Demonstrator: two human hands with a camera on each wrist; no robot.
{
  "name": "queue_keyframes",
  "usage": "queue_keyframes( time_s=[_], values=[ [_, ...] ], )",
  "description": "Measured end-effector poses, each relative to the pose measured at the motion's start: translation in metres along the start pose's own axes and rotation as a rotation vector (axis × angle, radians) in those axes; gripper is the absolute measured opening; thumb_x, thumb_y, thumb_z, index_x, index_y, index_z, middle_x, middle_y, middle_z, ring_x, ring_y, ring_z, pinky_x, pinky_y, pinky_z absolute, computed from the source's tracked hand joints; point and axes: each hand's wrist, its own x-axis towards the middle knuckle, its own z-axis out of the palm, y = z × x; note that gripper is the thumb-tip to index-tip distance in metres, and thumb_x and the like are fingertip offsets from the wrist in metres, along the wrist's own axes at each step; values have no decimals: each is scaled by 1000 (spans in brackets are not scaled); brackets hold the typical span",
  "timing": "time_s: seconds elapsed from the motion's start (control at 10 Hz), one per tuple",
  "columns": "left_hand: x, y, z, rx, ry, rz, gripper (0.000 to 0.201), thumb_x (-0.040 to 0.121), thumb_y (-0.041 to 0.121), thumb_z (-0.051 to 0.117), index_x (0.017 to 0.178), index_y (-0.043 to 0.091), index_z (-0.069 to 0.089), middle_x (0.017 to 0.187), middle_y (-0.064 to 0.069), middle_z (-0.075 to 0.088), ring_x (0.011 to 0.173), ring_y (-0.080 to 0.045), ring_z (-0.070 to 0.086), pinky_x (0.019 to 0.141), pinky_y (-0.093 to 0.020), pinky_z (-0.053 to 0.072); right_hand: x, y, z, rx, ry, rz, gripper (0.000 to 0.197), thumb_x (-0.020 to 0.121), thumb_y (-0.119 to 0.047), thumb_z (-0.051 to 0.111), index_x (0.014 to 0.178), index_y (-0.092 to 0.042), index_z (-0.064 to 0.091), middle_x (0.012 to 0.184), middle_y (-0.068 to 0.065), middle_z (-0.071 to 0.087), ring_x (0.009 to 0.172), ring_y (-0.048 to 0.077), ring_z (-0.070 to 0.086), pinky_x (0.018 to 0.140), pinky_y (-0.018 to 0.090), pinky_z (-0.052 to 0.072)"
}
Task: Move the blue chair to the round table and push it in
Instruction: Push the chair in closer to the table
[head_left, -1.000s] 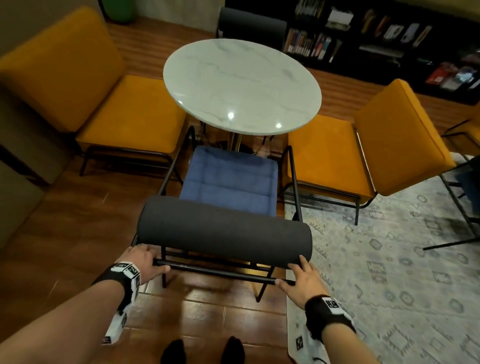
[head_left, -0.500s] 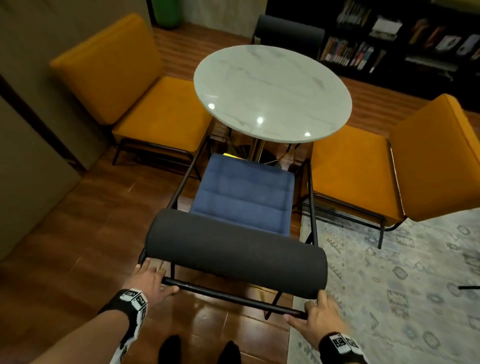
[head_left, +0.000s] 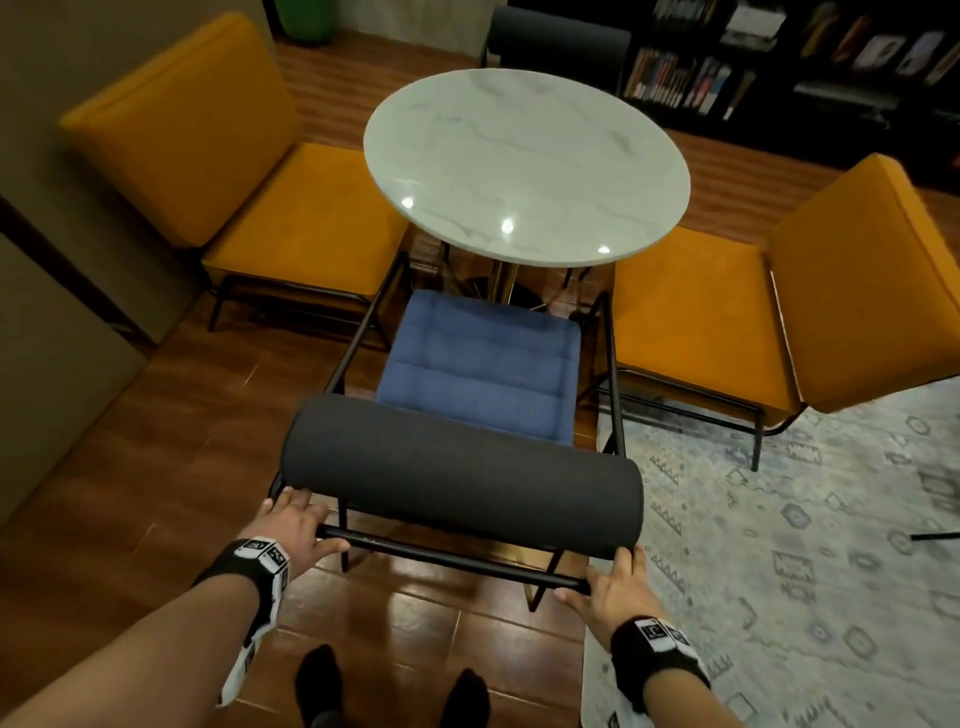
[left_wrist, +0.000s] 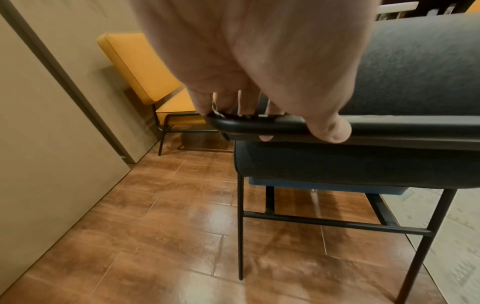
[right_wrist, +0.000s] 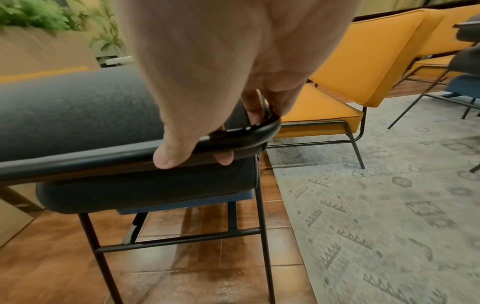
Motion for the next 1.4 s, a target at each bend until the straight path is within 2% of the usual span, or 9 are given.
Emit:
queue_keyframes(
  time_s=[0.2,0.4,0.5,0.6,0.8,0.9,1.0,1.3,1.4],
  values=[
    [-2,-2,-1,-26,10,-30,89,84,77,46,149,16,35,165,-9,12,151,-30,8,122,-49,12,-10,-12,4,-24,-33,34,129,63,-101,2,159,-28,46,175,19,9,163,47,-11,138,55,6],
    [-25,7,22,-14,44,-79,114,76,85,45,156,14,7,165,-8,9,151,-29,5,122,-51,11,-30,-7,12,18,-87,53,118,72,-99,13,153,-24,54,177,16,7,163,45,-17,137,53,12],
    [-24,4,18,-31,41,-49,111,75,85,48,155,17,13,165,-7,12,151,-27,8,121,-53,12,-23,-5,10,-25,-90,54,150,31,-97,-4,147,-25,60,173,17,15,163,46,-12,136,53,16],
    [-18,1,14,-57,46,-25,108,74,84,51,154,22,16,164,-4,16,150,-26,10,121,-55,12,-13,-3,14,-51,-70,43,160,26,-100,-14,146,-26,61,172,17,19,163,46,-10,136,54,19],
    [-5,2,4,-49,47,-15,103,77,81,51,155,22,17,164,-6,17,150,-28,11,121,-55,12,-3,-5,10,-37,-40,71,153,32,-97,-8,153,-27,54,174,18,19,163,46,-15,135,55,16],
    [2,0,-5,-36,49,-3,104,77,81,51,155,21,15,164,-7,18,150,-29,13,120,-55,13,-4,-12,7,7,-20,69,100,86,-90,16,155,-26,50,176,16,18,163,44,-16,136,55,15],
    [7,-1,-15,-28,33,-1,100,77,81,52,152,20,25,160,-7,27,147,-28,21,120,-53,18,-1,-13,8,53,-26,51,69,106,-68,40,157,-22,47,179,16,11,163,44,-19,137,56,11],
    [6,-5,-52,-34,-21,24,70,82,75,52,127,21,58,130,-5,61,112,-20,60,92,-32,50,-25,-7,-26,133,-21,21,74,102,-75,41,147,-20,60,162,9,49,158,31,27,133,44,26],
    [2,-16,-50,-156,-28,36,78,79,76,54,137,24,49,137,-2,57,119,-17,56,97,-30,47,-76,16,-73,194,6,-26,117,67,-102,28,151,-25,56,158,-4,48,151,22,39,131,39,31]
  ],
)
